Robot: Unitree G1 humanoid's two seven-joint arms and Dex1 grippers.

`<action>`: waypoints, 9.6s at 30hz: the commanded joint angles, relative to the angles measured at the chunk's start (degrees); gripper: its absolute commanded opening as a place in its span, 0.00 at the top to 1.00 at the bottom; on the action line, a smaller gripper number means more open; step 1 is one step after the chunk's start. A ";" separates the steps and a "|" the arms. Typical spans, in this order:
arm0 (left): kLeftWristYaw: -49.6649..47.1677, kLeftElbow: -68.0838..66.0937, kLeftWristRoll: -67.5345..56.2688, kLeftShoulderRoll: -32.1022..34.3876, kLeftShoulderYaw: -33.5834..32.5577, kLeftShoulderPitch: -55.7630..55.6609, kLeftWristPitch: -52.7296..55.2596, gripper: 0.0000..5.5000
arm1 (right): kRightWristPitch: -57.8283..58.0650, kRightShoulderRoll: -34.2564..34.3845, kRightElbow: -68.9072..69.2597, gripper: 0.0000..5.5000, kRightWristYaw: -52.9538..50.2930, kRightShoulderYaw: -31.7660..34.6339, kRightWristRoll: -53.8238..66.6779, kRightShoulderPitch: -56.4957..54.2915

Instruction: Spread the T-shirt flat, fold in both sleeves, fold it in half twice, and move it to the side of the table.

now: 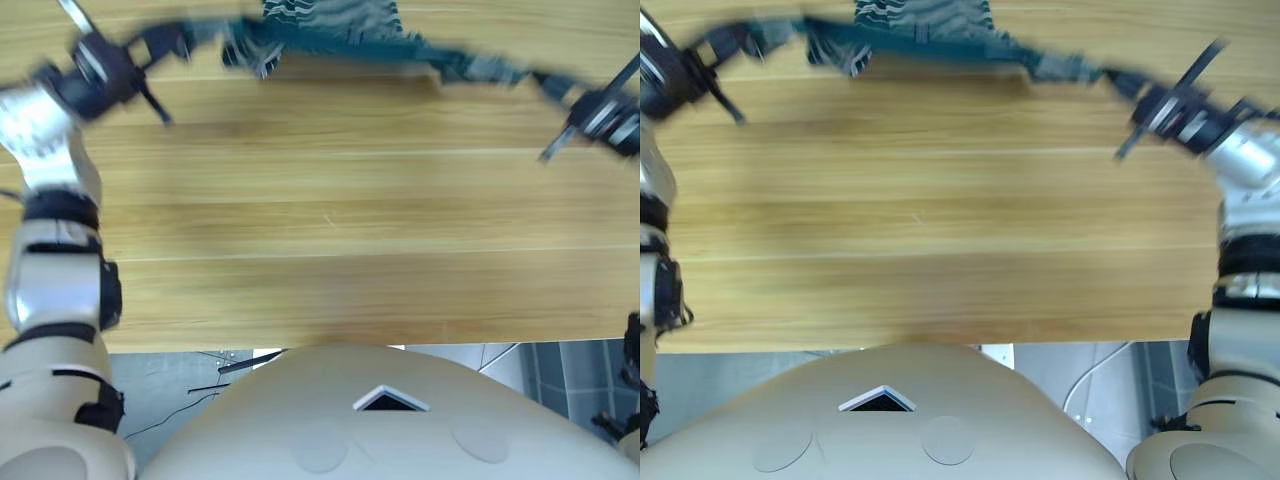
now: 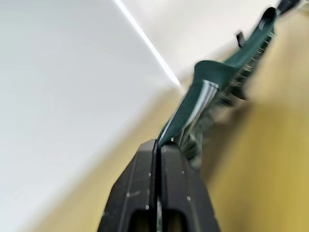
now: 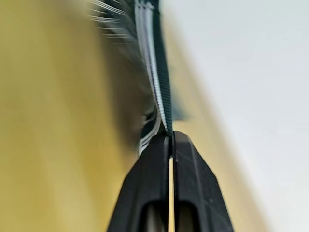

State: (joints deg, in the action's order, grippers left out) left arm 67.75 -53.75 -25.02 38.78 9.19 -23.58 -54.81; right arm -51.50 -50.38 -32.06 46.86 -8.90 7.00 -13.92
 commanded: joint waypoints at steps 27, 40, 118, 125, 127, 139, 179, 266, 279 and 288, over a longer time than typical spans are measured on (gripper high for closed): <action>-2.79 40.72 20.73 17.19 -0.26 27.08 2.78 1.00 | 13.18 -4.40 22.58 0.99 17.57 -8.39 -6.46 16.49; -4.03 44.08 24.68 17.75 3.98 28.68 3.08 1.00 | 13.72 -6.64 32.30 0.99 21.58 -10.88 -1.95 22.02; -13.24 18.53 30.55 5.13 11.83 11.24 -1.85 1.00 | 8.92 -5.06 6.35 1.00 6.41 1.80 -10.81 10.57; -13.83 24.85 26.35 9.77 7.59 13.12 -0.63 1.00 | 9.84 -4.38 7.17 1.00 6.67 1.65 -10.73 9.93; -15.64 23.91 27.96 10.94 5.71 12.96 -0.76 1.00 | 10.13 -4.12 7.63 1.00 6.69 1.58 -10.61 10.00; -17.97 26.56 28.22 21.47 -2.73 20.62 1.59 0.79 | 10.05 -3.40 8.35 1.00 6.84 1.75 -9.54 10.56; -40.37 25.57 55.10 16.66 7.88 20.77 2.95 0.99 | 6.14 -0.23 1.92 1.00 7.31 0.64 -9.93 8.92; -32.19 36.92 52.92 0.48 13.75 8.12 9.99 0.99 | 7.50 3.76 4.50 1.00 7.05 -2.29 -9.74 8.32; -27.82 38.73 48.27 0.61 15.31 9.37 11.87 0.82 | 7.87 3.77 5.47 1.00 7.21 -2.21 -9.29 8.73; -28.55 39.58 44.60 0.88 13.72 10.44 11.47 0.58 | 8.06 4.31 5.39 1.00 7.25 -2.39 -9.34 8.20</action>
State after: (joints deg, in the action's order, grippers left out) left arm 38.89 -15.01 21.89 38.79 23.81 -13.96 -43.29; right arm -43.90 -46.13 -27.12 53.75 -11.28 -3.11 -5.01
